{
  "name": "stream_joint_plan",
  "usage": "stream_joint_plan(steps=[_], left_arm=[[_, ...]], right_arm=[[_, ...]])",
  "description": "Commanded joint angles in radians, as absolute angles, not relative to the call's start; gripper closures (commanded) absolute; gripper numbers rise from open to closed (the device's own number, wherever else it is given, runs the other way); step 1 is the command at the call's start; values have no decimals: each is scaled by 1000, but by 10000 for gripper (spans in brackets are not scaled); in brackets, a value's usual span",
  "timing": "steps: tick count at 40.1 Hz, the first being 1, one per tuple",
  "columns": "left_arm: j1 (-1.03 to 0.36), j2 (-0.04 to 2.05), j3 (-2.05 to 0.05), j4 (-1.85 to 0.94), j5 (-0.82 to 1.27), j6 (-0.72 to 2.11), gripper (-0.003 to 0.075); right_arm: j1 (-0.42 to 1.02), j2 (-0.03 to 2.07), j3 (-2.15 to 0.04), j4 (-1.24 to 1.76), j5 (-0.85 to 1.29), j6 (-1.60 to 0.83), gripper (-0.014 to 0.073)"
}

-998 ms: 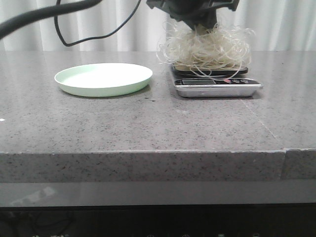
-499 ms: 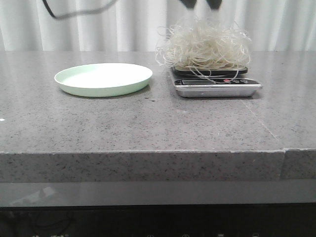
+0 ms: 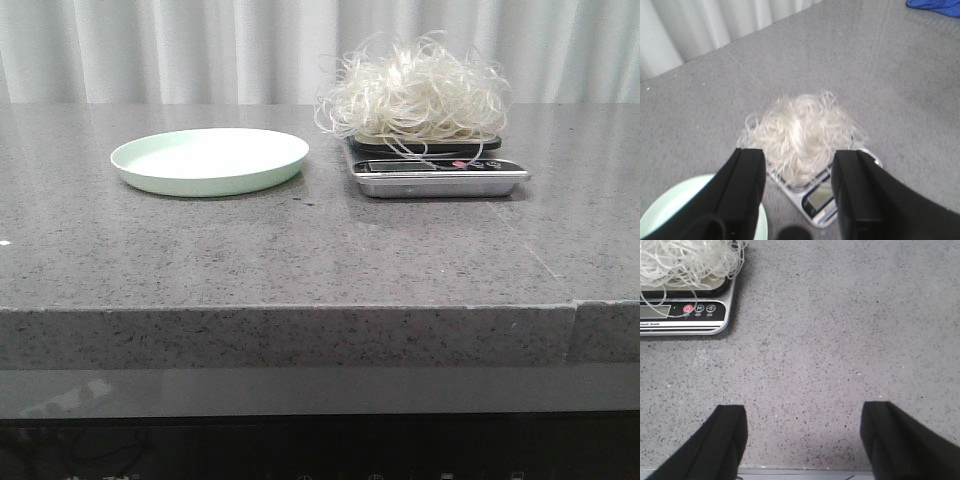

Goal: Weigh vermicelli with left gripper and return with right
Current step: 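Open the left gripper and withdraw it from the scale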

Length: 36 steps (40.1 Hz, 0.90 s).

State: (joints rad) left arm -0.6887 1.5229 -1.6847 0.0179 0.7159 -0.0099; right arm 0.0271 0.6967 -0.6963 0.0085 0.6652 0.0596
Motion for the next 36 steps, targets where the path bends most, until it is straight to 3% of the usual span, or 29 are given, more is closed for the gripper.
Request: stream_joint_plan(steps=[1, 18, 36], left_arm=[[-696, 1373, -1551, 20, 580, -16, 311], [-696, 977, -1043, 20, 495, -16, 311], [-696, 642, -787, 16, 490, -16, 311]], right_arm=[[22, 701, -730, 0, 604, 53, 4], [22, 701, -730, 0, 604, 53, 4], [22, 701, -730, 0, 606, 53, 4]])
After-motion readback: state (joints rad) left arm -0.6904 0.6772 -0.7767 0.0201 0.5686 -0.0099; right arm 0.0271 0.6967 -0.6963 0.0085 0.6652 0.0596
